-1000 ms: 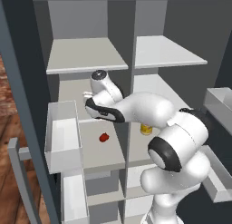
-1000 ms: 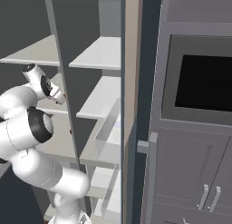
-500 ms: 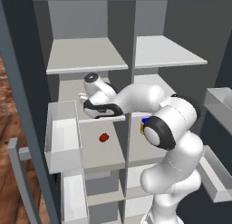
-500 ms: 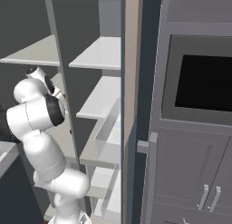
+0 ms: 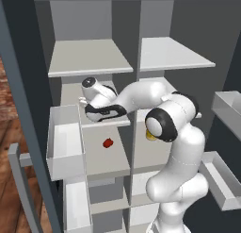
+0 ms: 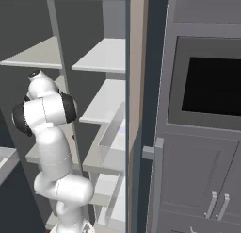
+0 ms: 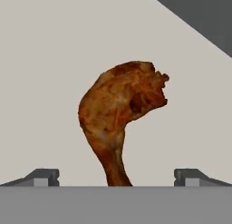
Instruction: Pick up the frozen chicken drumstick from the freezer, place it on any shelf in the fridge, and close the fridge and freezer doors when done.
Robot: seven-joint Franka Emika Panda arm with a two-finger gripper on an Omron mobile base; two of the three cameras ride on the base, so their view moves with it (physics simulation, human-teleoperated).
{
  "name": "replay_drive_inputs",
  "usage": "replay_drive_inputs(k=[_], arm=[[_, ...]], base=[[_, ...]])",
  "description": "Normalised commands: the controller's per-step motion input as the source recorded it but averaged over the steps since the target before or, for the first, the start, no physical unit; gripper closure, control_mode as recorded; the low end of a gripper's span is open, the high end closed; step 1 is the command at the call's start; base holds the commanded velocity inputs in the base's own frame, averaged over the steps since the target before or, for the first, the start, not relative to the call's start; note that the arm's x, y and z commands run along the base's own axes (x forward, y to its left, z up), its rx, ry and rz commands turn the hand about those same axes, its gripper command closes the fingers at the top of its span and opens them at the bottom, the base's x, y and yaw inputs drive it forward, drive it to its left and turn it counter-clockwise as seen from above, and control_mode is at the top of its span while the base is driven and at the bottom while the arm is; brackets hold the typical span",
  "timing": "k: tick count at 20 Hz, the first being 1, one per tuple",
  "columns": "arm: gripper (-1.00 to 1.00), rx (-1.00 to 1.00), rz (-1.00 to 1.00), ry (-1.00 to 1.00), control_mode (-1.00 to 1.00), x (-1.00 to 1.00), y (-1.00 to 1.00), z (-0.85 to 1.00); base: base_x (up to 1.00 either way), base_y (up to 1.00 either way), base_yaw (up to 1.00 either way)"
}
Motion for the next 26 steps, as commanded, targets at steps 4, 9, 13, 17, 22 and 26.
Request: replay_drive_inputs(k=[4, 9, 13, 17, 22, 26], arm=[[1.00, 0.00, 0.00, 0.00, -1.00, 0.26, 0.16, -0.60], [1.00, 0.00, 0.00, 0.00, -1.00, 0.04, 0.13, -0.70], [1.00, 0.00, 0.02, -0.04, -1.00, -0.23, 0.01, -0.53], [1.00, 0.02, 0.03, -0.20, -1.00, -0.84, -0.01, -0.40], [1.00, 0.07, 0.11, -0.31, -1.00, -0.86, -0.10, -0.34], [1.00, 0.15, 0.16, -0.01, -1.00, -0.03, -0.50, 0.38]], base=[[0.00, 0.00, 0.00], [0.00, 0.00, 0.00], [0.00, 0.00, 0.00], [0.00, 0.00, 0.00], [0.00, 0.00, 0.00], [0.00, 0.00, 0.00]])
